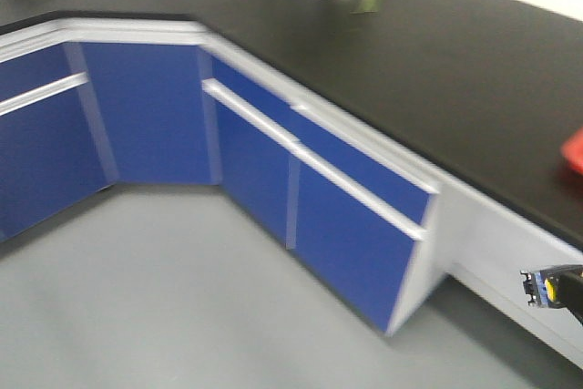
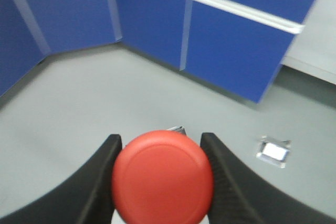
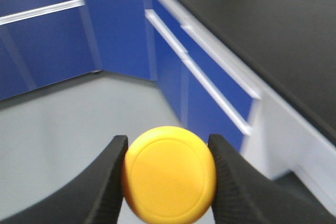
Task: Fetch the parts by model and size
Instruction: 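Drive the base to the bench with the red tray, holding both buttons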
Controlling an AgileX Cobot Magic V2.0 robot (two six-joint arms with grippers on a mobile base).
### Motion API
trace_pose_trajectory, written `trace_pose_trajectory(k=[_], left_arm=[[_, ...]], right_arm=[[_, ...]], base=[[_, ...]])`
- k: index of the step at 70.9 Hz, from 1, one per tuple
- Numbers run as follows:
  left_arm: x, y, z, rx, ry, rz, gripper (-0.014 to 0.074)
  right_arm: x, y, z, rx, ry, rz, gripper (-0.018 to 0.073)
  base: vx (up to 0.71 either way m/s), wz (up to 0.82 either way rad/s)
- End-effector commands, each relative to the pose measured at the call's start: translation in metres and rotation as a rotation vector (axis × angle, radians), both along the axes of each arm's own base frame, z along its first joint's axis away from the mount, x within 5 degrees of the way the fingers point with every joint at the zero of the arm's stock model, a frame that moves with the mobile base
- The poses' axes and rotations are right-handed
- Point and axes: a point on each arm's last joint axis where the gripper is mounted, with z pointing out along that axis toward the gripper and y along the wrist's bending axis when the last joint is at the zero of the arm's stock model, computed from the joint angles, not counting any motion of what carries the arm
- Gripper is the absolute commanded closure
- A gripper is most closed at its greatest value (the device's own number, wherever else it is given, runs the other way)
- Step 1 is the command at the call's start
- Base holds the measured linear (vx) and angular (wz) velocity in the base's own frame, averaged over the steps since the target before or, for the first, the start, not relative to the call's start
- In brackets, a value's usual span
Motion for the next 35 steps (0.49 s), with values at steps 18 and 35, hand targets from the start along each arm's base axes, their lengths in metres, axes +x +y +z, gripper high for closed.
trace_pose_trajectory(k=[18, 35], left_arm=[[0.0040, -0.0022, 0.0108, -0.026, -0.070, -0.011, 0.0603], [0.0040, -0.0022, 0.0108, -0.026, -0.070, -0.011, 0.0603]], right_arm=[[0.0031, 0.0005, 0.0153, 0.021, -0.095, -0.002, 0.0568], [0.0031, 0.0005, 0.0153, 0.021, -0.095, -0.002, 0.0568]], base=[[0.21, -0.85], [0.21, -0.82]])
